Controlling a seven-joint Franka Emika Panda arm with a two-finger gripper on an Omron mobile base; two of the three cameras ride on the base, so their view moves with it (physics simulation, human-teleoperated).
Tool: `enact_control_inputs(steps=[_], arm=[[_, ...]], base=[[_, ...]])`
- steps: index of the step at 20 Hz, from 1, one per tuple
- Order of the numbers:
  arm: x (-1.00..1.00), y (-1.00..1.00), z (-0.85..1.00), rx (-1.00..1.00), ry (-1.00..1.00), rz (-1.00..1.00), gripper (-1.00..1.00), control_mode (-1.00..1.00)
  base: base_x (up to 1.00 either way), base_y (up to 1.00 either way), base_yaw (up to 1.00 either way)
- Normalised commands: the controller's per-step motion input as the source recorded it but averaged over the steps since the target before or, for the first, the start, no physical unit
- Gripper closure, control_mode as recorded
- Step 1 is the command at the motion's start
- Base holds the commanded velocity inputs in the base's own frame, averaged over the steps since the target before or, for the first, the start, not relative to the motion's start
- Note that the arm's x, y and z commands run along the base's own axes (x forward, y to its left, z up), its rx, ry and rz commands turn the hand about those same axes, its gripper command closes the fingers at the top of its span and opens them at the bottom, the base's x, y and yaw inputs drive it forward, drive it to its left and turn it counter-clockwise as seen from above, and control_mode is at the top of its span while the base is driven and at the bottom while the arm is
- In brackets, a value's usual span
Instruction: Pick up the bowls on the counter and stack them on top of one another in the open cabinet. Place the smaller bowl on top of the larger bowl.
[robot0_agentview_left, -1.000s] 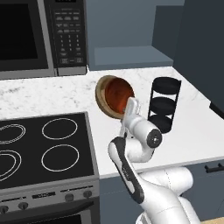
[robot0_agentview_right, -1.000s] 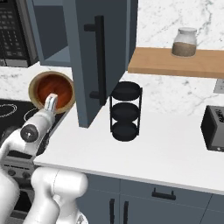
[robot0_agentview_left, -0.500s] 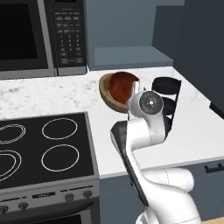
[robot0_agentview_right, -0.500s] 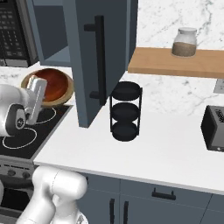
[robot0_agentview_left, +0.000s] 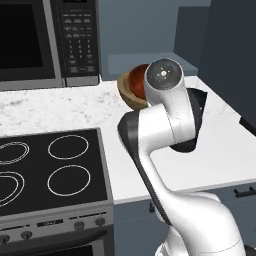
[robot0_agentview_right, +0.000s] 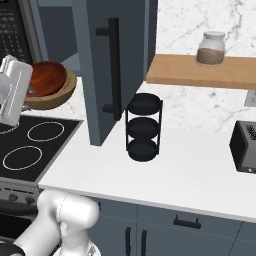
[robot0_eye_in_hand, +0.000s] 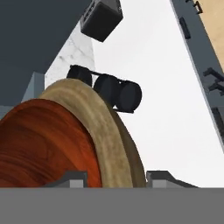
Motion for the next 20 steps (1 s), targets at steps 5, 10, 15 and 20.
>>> enact_control_inputs(steps=[5,10,15,20], arm=[[0.00,-0.08,0.54,-0.06,0.02,-0.09,1.00,-1.00],[0.08,-0.07,0.31,-0.06,-0.04,-0.05,1.00,-1.00],[0.26,-0.29,0.28,-0.01,-0.12,-0.03,1.00,-1.00],[0.49,-0.35,0.08,0.00,-0.13,0.00,1.00,-1.00]], base=[[0.00,0.00,0.00],[0.00,0.00,0.00],[0.00,0.00,0.00],[0.00,0.00,0.00]])
